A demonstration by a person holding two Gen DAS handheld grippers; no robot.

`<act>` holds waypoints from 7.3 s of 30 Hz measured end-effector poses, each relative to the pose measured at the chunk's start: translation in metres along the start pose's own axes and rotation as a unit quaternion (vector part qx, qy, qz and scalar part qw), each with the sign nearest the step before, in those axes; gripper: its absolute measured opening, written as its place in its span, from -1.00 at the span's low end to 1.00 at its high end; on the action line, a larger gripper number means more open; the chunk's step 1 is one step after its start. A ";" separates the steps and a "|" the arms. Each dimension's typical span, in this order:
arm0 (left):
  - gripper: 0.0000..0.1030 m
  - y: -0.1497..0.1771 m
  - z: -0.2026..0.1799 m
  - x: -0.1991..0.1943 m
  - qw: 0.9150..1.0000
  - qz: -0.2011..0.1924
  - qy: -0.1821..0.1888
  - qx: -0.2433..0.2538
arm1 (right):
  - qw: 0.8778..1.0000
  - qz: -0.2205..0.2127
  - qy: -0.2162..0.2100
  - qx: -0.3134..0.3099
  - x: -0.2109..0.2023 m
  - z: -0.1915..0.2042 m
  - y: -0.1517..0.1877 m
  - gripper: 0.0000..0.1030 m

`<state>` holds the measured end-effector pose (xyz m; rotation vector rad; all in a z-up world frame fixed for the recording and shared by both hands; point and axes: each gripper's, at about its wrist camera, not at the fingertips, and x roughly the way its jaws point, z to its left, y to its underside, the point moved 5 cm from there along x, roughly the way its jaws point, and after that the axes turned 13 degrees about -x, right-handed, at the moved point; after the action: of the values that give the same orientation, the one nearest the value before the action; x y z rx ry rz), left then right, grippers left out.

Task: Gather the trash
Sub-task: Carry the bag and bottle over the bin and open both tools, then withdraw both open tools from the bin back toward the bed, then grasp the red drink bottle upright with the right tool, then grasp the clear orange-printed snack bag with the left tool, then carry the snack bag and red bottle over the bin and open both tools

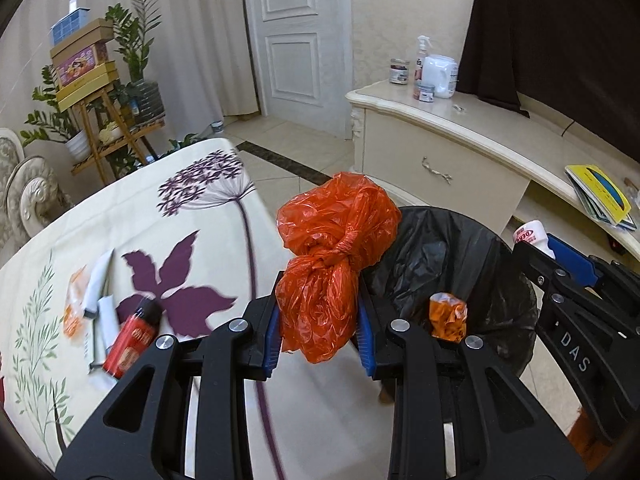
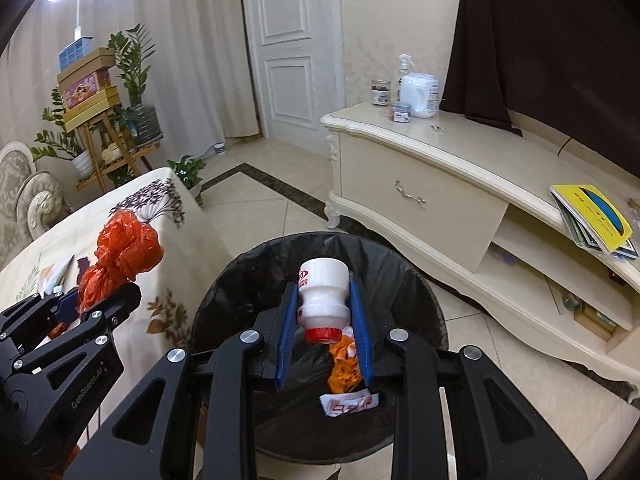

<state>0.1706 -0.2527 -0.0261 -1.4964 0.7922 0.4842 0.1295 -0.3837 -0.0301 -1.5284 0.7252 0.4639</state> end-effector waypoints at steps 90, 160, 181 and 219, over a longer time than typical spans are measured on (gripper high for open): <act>0.38 0.052 0.315 -0.070 0.967 0.010 -0.159 -0.198 | 0.975 0.057 -0.156 -0.148 0.007 0.275 -0.014 -0.47; -0.11 0.014 0.274 -0.031 0.982 0.022 -0.076 -0.169 | 0.984 0.024 -0.144 -0.103 0.003 0.223 -0.023 -0.52; -0.11 0.042 0.227 -0.083 0.987 -0.003 -0.063 -0.149 | 0.990 0.000 -0.113 -0.081 -0.045 0.171 0.002 -0.52; -0.10 0.009 -0.005 0.005 1.000 0.012 0.026 0.003 | 1.000 0.007 0.002 0.031 -0.002 -0.003 0.011 -0.52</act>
<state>0.1663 -0.2576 -0.0351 -1.5003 0.8533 0.4626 0.1199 -0.3856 -0.0365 -1.4682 0.7481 0.4458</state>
